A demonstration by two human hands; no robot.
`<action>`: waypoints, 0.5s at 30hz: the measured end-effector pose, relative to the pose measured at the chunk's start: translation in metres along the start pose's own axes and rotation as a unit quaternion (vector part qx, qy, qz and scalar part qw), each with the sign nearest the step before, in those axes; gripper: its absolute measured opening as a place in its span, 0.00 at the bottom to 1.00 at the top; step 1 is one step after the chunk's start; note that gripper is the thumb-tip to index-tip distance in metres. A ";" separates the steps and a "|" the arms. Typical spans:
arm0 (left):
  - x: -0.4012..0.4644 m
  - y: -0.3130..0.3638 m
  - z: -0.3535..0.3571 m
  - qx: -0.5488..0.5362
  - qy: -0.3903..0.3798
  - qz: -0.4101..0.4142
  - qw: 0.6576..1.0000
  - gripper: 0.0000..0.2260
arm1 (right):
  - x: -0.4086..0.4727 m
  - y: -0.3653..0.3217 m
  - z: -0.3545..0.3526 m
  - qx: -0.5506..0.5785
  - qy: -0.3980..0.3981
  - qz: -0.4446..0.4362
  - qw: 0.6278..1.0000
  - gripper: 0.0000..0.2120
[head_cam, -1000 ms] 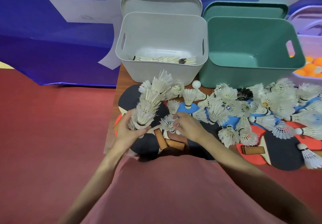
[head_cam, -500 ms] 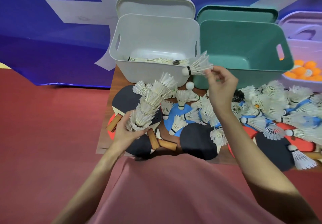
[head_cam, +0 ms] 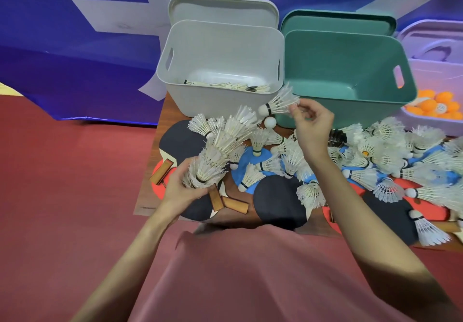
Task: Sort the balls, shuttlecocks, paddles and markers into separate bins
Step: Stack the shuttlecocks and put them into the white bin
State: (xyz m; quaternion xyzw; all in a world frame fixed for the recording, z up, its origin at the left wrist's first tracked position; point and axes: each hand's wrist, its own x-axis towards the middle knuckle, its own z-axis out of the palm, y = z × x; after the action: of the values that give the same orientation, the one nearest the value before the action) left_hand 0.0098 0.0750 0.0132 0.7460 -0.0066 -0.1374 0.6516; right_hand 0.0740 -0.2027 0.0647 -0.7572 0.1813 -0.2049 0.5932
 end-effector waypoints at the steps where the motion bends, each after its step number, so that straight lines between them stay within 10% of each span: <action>1: -0.001 0.000 0.001 -0.002 -0.003 0.000 1.000 0.26 | -0.001 -0.001 -0.001 0.006 -0.039 0.015 0.999 0.04; 5: -0.006 0.004 0.007 0.014 -0.010 0.018 1.000 0.25 | -0.009 -0.006 0.001 0.001 -0.226 0.055 0.973 0.06; 15: -0.011 0.004 0.012 -0.042 0.017 0.004 0.999 0.26 | -0.016 -0.002 -0.009 0.082 -0.172 0.054 0.980 0.07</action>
State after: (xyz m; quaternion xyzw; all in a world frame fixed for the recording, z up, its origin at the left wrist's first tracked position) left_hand -0.0026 0.0646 0.0178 0.7202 0.0071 -0.1223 0.6829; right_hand 0.0562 -0.2017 0.0669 -0.7191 0.1000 -0.0536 0.6856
